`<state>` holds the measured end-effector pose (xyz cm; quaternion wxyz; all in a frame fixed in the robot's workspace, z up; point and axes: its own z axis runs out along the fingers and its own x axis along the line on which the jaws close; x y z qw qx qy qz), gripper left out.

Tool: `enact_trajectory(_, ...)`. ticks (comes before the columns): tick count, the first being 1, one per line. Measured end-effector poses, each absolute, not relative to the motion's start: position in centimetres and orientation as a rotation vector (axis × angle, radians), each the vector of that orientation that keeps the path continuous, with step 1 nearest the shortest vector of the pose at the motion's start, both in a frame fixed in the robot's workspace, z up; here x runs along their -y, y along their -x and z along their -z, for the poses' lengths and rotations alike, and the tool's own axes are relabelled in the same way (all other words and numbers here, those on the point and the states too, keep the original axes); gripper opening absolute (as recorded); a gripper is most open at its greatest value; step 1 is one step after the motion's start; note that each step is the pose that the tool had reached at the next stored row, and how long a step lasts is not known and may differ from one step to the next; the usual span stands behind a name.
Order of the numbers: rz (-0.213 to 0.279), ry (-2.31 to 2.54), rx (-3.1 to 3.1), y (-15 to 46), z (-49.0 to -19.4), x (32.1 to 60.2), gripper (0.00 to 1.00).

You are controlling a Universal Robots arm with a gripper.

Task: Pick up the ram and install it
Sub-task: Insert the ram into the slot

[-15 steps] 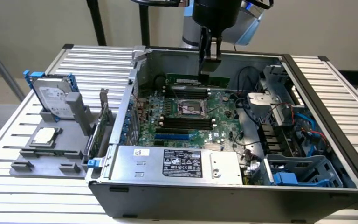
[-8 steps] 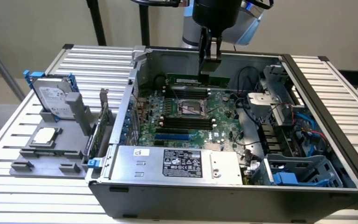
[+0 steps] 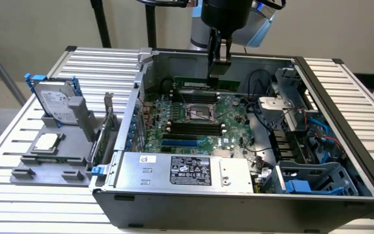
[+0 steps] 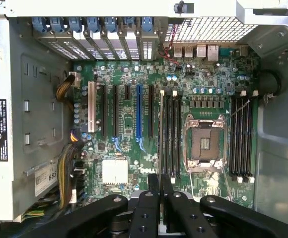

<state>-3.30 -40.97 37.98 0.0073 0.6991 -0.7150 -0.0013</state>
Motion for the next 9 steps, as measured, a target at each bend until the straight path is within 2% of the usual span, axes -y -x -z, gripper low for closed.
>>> enact_trajectory(9, 0.001, -2.188, 2.238, 3.48, -37.26, 40.97, 0.13)
